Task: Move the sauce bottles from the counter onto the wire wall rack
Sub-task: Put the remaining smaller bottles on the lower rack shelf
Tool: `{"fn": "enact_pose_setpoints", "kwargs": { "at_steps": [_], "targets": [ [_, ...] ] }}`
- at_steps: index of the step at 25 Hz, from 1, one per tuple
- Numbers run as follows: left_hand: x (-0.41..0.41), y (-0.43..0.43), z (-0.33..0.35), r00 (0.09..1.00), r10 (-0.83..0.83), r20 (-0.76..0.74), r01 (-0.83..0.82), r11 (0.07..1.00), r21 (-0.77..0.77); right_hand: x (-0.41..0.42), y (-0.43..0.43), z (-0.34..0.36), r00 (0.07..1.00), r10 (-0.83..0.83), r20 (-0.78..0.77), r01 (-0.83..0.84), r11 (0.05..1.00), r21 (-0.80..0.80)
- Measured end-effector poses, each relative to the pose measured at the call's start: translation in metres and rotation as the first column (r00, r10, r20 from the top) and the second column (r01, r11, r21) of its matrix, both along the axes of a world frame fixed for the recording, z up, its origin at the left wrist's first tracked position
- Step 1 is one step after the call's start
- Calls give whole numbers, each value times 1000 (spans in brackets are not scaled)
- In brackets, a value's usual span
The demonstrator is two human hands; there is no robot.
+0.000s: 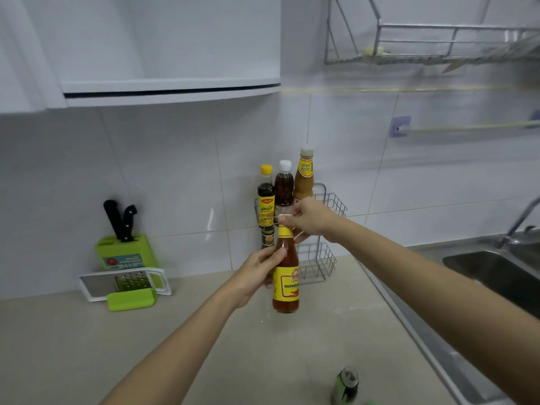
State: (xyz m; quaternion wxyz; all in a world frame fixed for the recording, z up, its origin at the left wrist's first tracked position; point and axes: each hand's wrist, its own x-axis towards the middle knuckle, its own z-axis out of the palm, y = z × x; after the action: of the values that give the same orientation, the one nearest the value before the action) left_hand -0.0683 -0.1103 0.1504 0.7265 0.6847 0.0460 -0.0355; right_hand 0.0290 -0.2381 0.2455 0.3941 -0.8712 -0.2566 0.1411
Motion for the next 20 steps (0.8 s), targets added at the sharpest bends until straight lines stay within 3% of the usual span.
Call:
{"fn": "enact_pose_setpoints", "kwargs": {
  "at_steps": [3,9,14,16,20],
  "targets": [
    [3,-11,-5,997,59,39,-59,998,0,1,5,-6,992,-36,124,41,999,-34],
    [15,-4,9,999,40,-18,-41,993,-108,5,-9,-2,978,-10,210,-28,984,178],
    [19,-16,1,1000,6,-27,-10,991,-135,7,-4,-4,960,-30,279,15,998,53],
    [20,-16,0,999,-6,-48,-2,985,-173,9,-6,-5,983,-20,185,8,998,66],
    [26,-2,1,998,-12,-58,-1,976,-218,14,-23,-17,971,98,-217,-41,967,253]
  ]
}}
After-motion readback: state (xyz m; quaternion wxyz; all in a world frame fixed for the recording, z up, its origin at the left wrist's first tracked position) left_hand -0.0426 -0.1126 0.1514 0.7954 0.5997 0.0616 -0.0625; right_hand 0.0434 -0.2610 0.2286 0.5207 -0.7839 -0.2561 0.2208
